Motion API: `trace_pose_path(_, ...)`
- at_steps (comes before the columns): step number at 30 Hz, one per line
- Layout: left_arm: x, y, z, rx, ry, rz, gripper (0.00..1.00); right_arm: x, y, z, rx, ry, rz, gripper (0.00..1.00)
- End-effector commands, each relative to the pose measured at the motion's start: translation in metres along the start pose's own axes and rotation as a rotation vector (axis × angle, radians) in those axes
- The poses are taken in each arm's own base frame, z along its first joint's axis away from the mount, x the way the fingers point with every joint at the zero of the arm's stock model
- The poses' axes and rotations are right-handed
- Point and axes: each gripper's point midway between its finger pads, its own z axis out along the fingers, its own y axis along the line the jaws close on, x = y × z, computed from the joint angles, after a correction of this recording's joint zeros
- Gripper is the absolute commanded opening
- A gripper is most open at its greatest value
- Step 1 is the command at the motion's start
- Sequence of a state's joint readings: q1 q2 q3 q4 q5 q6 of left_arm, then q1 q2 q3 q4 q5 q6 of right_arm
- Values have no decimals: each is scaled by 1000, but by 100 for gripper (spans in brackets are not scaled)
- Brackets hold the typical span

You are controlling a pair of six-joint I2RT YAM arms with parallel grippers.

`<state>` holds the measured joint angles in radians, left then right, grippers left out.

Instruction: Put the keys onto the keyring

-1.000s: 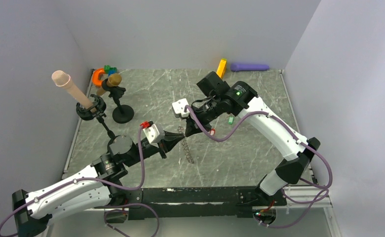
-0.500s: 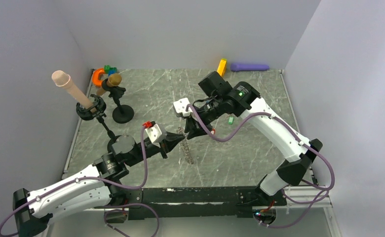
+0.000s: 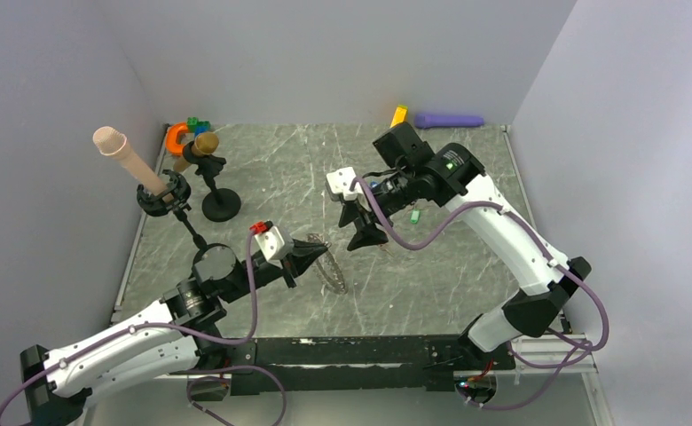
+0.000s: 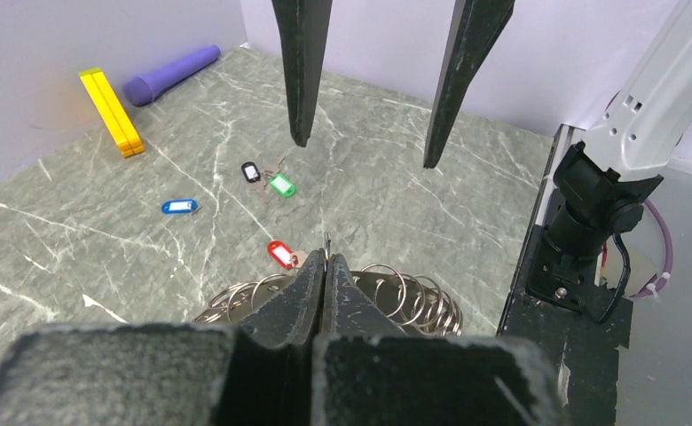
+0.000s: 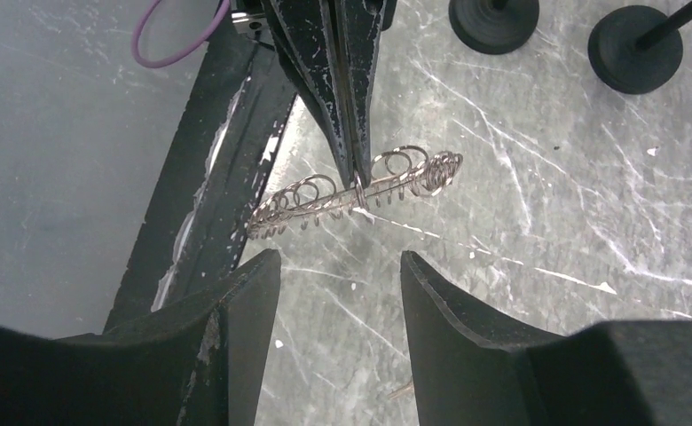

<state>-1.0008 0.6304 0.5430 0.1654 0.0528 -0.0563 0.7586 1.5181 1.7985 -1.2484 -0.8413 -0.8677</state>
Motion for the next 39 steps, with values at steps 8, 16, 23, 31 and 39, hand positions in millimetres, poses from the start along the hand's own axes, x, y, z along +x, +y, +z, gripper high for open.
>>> trace_pose_path(8, -18, 3, -9, -15, -50, 33, 0, -13, 20, -31, -1, -84, -23, 58)
trace_pose_path(16, -27, -1, -16, 15, -79, 100, 0, -3, 20, -35, -12, -120, 14, 58)
trace_pose_path(23, -30, -21, -24, 162, -69, 255, 0, 12, 25, -25, -59, -135, 32, 59)
trace_pose_path(31, -27, -30, -22, 261, 82, 345, 0, 17, 32, -17, -116, -173, 7, 59)
trace_pose_path(39, -29, -35, -15, 290, 60, 340, 0, 21, 41, -8, -174, -232, -21, 60)
